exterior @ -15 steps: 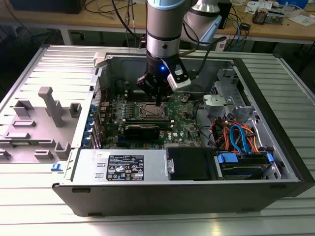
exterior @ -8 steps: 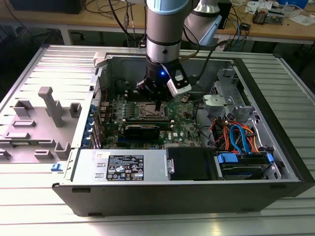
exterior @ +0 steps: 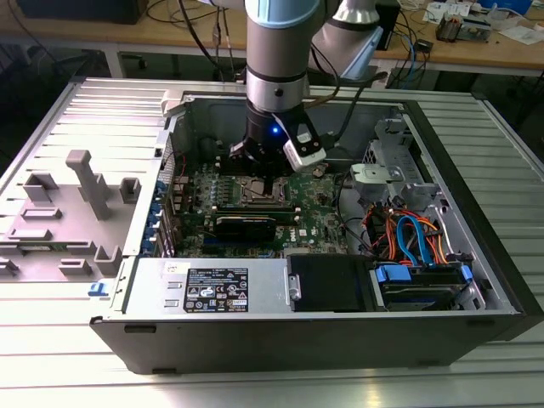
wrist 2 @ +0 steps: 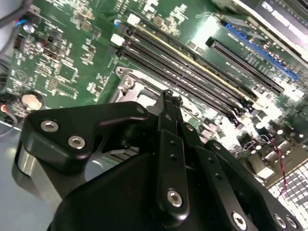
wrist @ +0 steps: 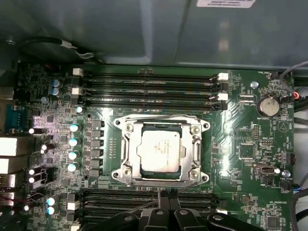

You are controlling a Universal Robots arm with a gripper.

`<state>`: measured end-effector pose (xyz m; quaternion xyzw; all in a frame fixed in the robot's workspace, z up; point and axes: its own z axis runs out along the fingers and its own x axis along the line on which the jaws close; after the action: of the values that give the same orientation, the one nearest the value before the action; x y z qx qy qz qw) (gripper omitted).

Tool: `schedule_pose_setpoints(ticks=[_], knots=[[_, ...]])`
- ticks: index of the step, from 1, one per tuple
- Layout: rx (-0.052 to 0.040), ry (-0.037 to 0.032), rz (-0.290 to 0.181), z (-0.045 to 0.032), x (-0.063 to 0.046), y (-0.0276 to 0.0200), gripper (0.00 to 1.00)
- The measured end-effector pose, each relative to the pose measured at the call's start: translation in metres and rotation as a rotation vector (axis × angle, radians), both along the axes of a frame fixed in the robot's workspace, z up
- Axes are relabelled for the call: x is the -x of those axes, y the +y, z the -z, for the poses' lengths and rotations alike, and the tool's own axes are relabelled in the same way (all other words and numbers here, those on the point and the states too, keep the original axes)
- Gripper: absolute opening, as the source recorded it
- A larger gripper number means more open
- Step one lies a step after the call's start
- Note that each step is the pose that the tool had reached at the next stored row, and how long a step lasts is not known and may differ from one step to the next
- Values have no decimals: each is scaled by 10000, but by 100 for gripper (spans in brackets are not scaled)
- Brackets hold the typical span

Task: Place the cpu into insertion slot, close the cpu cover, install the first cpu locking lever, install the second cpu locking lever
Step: 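Install the second cpu locking lever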

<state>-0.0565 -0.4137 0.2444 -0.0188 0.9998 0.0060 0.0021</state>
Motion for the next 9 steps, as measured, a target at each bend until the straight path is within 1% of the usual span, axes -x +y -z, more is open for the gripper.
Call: schedule_pose_setpoints(ticks=[3, 5, 9], knots=[[-6, 0, -7, 0, 1, -1, 11], [-198, -1, -6, 0, 2, -8, 11], [-226, 0, -6, 0, 2, -8, 11]])
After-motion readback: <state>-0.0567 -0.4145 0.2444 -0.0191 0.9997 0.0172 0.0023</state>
